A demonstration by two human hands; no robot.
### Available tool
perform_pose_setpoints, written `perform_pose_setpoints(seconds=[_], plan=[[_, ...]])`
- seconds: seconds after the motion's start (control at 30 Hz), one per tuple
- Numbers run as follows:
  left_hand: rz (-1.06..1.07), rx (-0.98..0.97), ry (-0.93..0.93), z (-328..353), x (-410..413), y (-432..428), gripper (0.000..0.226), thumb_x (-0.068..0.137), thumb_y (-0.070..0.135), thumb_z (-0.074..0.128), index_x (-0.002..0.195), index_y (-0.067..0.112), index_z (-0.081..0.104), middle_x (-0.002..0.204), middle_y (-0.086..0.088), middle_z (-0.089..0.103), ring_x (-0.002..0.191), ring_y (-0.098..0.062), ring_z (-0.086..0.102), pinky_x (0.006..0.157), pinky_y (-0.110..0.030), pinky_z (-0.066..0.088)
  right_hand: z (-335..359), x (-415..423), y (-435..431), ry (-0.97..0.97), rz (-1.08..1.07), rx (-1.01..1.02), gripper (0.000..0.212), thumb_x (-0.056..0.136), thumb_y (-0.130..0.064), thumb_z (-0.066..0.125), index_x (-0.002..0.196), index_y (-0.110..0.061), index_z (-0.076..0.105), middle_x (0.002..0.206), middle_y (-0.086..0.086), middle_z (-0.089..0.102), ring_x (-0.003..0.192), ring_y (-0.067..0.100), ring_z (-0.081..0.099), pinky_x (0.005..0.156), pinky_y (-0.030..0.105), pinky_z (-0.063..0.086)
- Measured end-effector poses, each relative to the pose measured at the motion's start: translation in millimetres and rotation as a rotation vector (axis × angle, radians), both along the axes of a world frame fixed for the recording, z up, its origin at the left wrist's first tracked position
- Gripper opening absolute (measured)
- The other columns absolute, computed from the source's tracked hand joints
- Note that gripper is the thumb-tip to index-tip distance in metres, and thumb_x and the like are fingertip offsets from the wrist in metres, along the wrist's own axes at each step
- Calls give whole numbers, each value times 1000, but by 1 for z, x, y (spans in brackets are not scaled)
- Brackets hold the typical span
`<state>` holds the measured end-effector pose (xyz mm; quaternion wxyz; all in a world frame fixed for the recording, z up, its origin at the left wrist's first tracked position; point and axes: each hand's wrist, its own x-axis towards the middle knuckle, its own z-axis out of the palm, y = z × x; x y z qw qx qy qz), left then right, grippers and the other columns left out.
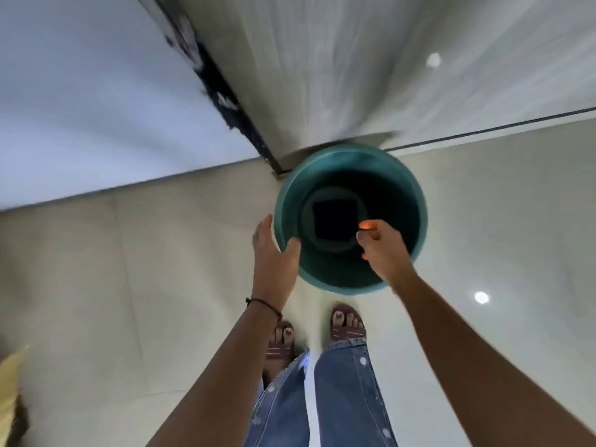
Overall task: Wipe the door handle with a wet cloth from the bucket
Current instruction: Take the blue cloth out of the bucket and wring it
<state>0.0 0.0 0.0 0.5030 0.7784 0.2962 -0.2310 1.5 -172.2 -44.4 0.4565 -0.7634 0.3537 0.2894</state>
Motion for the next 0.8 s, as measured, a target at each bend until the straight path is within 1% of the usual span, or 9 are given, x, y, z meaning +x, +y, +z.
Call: perform_pose_setpoints(seconds=[0.07, 0.1, 0.17, 0.27, 0.43, 0.53, 0.6, 0.7, 0.8], plan=[[20, 20, -72, -36, 11, -5, 59, 93, 14, 52, 147, 18, 29, 153, -2, 28, 127, -7, 37, 107, -18, 35, -46, 20, -5, -10, 158, -87, 31, 92, -11, 59, 122, -8, 61, 112, 17, 69, 107, 29, 64, 94, 27, 44], [28, 35, -116, -49, 16, -7, 58, 92, 13, 51, 147, 16, 31, 151, -3, 32, 130, -10, 39, 109, -23, 37, -65, 31, -9, -22, 190, -115, 33, 92, -9, 59, 124, -7, 60, 117, 19, 68, 112, 31, 63, 96, 30, 44], [59, 88, -213, -75, 19, -7, 54, 90, 6, 50, 142, 14, 39, 140, -4, 47, 120, -9, 47, 99, -13, 41, -104, 50, -9, 13, 246, -129, 40, 92, -8, 59, 132, -6, 54, 127, 22, 63, 120, 34, 58, 102, 36, 43], [93, 119, -327, -95, 17, -2, 46, 86, -2, 48, 130, 8, 51, 118, -2, 62, 99, -6, 56, 85, -12, 47, -152, 68, -2, 68, 379, -133, 57, 93, -7, 59, 146, -6, 38, 143, 19, 51, 131, 33, 49, 111, 37, 39], [86, 54, -409, -108, 16, 2, 42, 82, -3, 46, 122, 6, 56, 97, 7, 61, 80, 10, 55, 72, -2, 40, -202, 79, 7, 138, 685, -349, 59, 92, -12, 61, 145, -4, 37, 152, 24, 35, 142, 38, 32, 117, 38, 30], [101, 38, -397, -105, 16, 1, 44, 81, -2, 46, 123, 8, 56, 100, 7, 62, 82, 9, 55, 74, -2, 40, -197, 79, 5, 123, 765, -515, 50, 90, -17, 61, 137, -4, 49, 145, 28, 41, 137, 42, 35, 112, 45, 34], [92, 22, -347, -100, 18, 1, 48, 83, -3, 48, 129, 9, 52, 112, 5, 61, 92, 6, 55, 86, -7, 43, -179, 72, 3, 82, 749, -531, 47, 88, -27, 65, 126, 0, 60, 134, 31, 51, 133, 42, 38, 108, 44, 36], [102, -73, -136, -80, 16, 6, 62, 90, 11, 54, 147, 15, 30, 143, -2, 45, 128, -15, 46, 109, -36, 39, -124, 57, 3, -32, 707, -426, 41, 83, -30, 70, 111, -1, 69, 118, 28, 62, 125, 41, 45, 100, 39, 40], [174, -177, 56, -35, 10, 4, 73, 93, 29, 56, 153, 24, 14, 156, -4, 26, 140, -25, 34, 113, -46, 35, -47, 36, 3, -162, 572, -254, 18, 77, -18, 70, 91, -6, 71, 83, 17, 68, 85, 31, 60, 69, 25, 39]])
